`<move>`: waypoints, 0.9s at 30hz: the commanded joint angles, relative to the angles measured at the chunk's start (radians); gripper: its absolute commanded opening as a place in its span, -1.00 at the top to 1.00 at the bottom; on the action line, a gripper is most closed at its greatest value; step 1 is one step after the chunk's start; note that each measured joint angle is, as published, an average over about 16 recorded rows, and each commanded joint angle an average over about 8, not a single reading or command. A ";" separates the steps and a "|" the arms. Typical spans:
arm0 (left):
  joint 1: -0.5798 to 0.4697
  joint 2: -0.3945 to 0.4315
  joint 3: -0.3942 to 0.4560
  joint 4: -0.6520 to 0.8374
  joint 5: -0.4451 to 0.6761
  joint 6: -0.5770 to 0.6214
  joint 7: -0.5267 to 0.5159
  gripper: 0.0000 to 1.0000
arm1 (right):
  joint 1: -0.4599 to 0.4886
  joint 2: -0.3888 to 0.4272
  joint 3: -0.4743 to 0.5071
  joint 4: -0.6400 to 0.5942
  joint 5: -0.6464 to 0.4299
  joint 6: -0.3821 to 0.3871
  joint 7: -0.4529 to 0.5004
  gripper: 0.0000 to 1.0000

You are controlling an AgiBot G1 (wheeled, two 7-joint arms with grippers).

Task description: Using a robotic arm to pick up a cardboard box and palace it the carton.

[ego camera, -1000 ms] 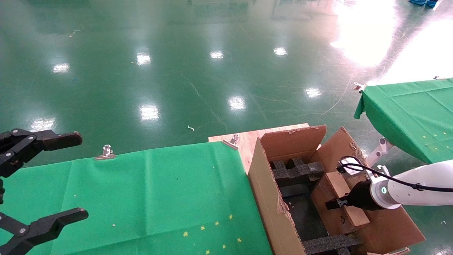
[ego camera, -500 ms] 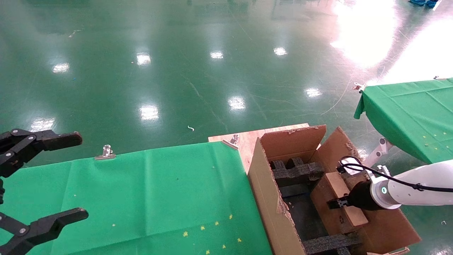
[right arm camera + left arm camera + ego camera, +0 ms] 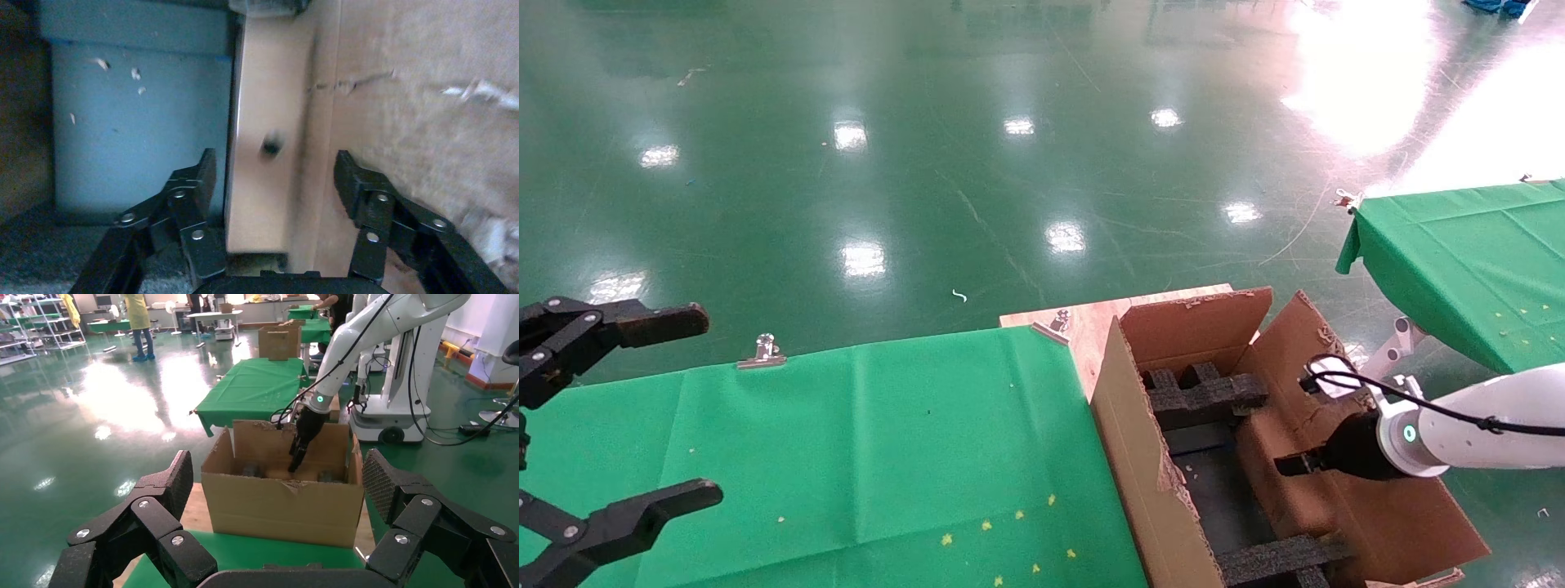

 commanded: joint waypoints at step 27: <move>0.000 0.000 0.000 0.000 0.000 0.000 0.000 -1.00 | 0.300 0.071 0.219 0.339 0.249 -0.072 -0.138 -1.00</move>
